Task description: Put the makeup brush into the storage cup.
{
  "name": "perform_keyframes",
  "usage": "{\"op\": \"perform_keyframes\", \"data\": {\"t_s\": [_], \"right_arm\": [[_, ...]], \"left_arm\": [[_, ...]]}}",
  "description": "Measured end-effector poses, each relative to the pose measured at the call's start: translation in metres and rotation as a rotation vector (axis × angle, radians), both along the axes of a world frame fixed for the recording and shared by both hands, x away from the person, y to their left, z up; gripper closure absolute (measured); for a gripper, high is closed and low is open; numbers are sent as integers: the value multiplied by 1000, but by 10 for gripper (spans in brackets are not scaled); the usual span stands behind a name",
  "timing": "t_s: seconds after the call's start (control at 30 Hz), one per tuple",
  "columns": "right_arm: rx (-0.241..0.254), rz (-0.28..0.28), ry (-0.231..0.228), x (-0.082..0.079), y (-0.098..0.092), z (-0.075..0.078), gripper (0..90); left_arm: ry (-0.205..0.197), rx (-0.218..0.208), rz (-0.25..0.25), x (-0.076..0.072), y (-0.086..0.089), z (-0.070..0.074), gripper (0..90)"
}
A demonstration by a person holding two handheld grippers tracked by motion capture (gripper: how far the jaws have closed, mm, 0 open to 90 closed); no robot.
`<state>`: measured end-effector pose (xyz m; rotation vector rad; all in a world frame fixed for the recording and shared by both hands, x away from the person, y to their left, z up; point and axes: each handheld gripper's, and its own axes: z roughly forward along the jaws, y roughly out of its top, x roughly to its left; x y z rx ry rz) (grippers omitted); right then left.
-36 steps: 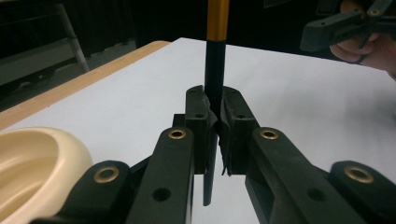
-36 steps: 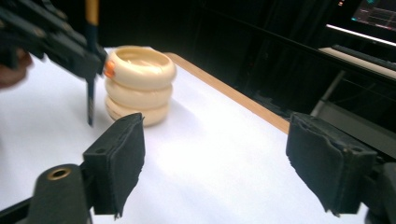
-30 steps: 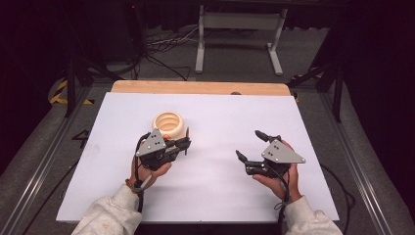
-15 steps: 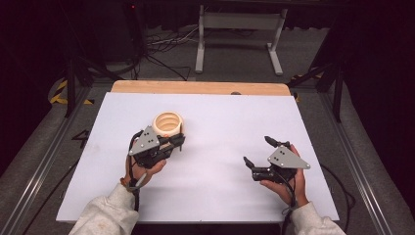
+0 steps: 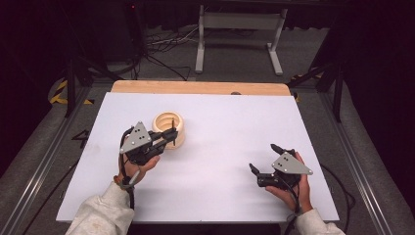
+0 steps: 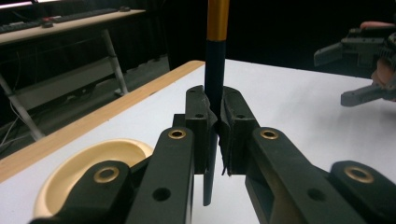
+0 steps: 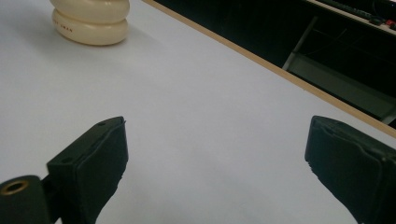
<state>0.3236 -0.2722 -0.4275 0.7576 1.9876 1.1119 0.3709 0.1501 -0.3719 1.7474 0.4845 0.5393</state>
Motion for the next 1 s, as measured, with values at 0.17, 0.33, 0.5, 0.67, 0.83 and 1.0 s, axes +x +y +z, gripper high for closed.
{"op": "perform_keyframes", "data": {"t_s": [0.17, 0.33, 0.5, 0.67, 0.83, 1.0], "right_arm": [[4, 1, 1, -3, -6, -6, 72], [56, 2, -37, -10, -14, -4, 71], [77, -11, -56, -14, -19, -3, 54], [80, -29, -68, -17, -22, -5, 59], [82, -37, -59, -16, -24, -6, 60], [72, -34, -50, -16, -23, -8, 64]], "left_arm": [[-28, -16, 18, 0, 10, 11, 833], [-49, -19, 34, 2, 18, 22, 833], [-66, -25, 53, 8, 26, 32, 833], [-81, -15, 74, 17, 28, 40, 833], [-84, -26, 82, 26, 30, 44, 833], [-72, -32, 86, 36, 30, 44, 833]]}}
